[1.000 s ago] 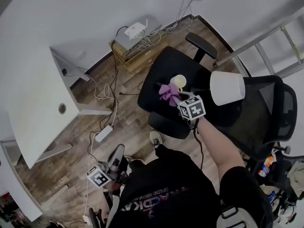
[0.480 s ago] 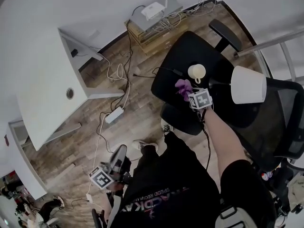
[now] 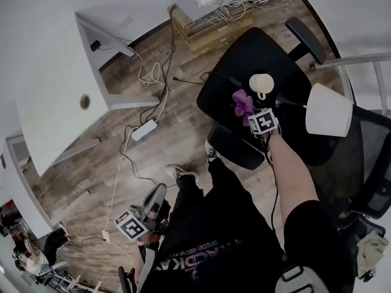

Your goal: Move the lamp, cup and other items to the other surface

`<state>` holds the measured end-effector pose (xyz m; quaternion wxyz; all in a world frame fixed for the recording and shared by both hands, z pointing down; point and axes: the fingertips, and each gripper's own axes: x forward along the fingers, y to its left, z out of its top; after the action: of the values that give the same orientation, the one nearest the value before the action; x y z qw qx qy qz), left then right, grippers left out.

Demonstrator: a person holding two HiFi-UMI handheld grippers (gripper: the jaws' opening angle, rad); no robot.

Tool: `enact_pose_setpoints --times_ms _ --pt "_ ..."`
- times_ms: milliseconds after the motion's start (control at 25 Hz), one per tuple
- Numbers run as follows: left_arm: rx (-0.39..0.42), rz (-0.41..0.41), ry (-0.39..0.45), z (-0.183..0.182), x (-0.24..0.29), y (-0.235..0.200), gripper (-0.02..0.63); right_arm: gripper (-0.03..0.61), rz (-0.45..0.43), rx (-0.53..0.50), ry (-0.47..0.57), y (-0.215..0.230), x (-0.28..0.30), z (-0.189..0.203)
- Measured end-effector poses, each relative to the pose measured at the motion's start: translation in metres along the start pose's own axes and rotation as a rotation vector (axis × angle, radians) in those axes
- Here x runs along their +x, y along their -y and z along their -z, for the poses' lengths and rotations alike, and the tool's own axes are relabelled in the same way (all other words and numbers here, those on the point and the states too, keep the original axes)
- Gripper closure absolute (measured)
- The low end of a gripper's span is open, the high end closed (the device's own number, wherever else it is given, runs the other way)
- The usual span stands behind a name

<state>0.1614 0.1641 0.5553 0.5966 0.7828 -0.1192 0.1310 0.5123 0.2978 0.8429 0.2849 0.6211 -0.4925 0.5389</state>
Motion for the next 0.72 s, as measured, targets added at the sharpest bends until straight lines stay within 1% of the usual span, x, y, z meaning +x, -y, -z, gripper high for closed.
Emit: enact_pose_setpoints --times_ms 240,440,560,600,640,680,720 --pt "-0.01 -0.003 -0.006 0.008 -0.002 -0.008 0.618 0.421 -0.012 -0.045 -0.018 0.003 0.0 0.007" --pt "-0.003 0.03 0.005 0.002 -0.002 -0.005 0.618 0.413 0.0 -0.044 -0.006 0.012 -0.02 0.008" --pt "0.005 0.061 0.016 -0.002 -0.004 -0.001 0.618 0.417 0.032 -0.032 0.03 0.018 -0.041 0.002" --pt "0.01 0.071 0.02 -0.003 -0.007 0.0 0.618 0.428 0.05 -0.024 0.054 0.02 -0.05 -0.003" --pt "0.015 0.079 0.025 -0.005 -0.011 0.0 0.618 0.467 0.074 -0.012 0.084 0.021 -0.06 -0.008" --pt "0.02 0.085 0.029 -0.007 -0.016 0.0 0.618 0.539 0.098 0.003 0.122 0.022 -0.071 -0.013" --pt "0.026 0.091 0.033 -0.01 -0.022 0.0 0.618 0.574 0.118 0.022 0.167 0.021 -0.083 -0.019"
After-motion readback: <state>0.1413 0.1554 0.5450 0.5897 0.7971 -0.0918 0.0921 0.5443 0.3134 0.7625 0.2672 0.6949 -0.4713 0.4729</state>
